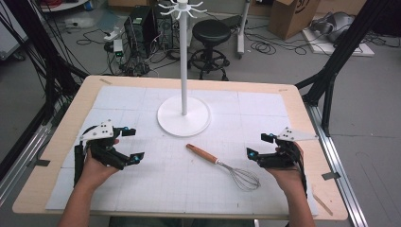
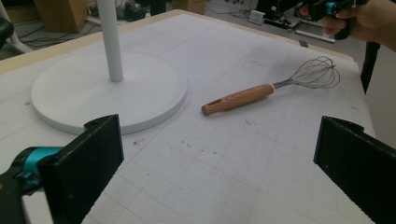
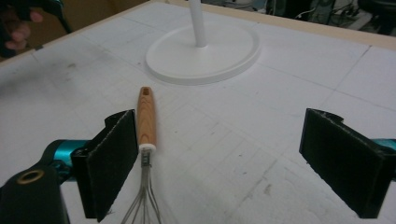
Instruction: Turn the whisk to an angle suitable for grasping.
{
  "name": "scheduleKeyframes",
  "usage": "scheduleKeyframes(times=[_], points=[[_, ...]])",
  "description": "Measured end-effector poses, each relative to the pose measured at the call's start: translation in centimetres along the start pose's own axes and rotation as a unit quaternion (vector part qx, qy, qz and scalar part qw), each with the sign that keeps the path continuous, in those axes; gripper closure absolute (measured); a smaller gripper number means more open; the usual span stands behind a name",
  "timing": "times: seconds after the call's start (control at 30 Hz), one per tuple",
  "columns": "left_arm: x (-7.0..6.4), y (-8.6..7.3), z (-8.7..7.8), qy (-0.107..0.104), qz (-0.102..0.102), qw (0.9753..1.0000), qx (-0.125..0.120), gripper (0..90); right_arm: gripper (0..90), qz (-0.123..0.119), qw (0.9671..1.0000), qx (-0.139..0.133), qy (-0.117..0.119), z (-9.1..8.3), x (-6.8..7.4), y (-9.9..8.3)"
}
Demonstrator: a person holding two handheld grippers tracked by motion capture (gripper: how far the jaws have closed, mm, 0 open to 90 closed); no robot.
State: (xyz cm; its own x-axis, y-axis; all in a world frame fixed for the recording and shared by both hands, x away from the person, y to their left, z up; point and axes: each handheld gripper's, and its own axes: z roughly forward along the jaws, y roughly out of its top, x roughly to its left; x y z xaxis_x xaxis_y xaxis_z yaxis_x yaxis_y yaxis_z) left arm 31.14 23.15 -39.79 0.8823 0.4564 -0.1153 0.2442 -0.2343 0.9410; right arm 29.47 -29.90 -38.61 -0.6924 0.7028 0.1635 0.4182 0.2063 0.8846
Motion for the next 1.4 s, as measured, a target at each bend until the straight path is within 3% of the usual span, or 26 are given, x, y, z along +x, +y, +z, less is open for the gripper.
scheduleKeyframes(times=[0.13, 0.43, 0.73, 1.07, 1.4], points=[[0.0, 0.0, 0.0, 0.0, 0.0, 1.0, 0.003, 2.1, 15.0, 0.018, 0.9993, 0.012, 0.031, 0.2, -0.4, -0.2], [-0.2, -0.1, 0.0, -0.003, 0.002, 1.0, 0.006, 2.1, 13.2, -0.006, 0.9998, 0.013, 0.016, 0.1, 0.4, 0.4], [0.2, -0.3, -0.3, -0.002, -0.004, 1.0, 0.003, 2.1, 13.2, -0.007, 0.9994, 0.033, 0.013, 0.6, 0.5, 0.9], [0.3, -0.3, -0.3, -0.001, -0.004, 1.0, 0.001, 2.2, 13.3, -0.016, 0.9996, 0.023, 0.01, 0.7, 1.0, 2.5], [0.3, -0.2, -0.5, 0.004, -0.003, 1.0, 0.0, 2.1, 13.3, -0.025, 0.9976, 0.061, 0.022, 3.0, 1.3, 3.8]])
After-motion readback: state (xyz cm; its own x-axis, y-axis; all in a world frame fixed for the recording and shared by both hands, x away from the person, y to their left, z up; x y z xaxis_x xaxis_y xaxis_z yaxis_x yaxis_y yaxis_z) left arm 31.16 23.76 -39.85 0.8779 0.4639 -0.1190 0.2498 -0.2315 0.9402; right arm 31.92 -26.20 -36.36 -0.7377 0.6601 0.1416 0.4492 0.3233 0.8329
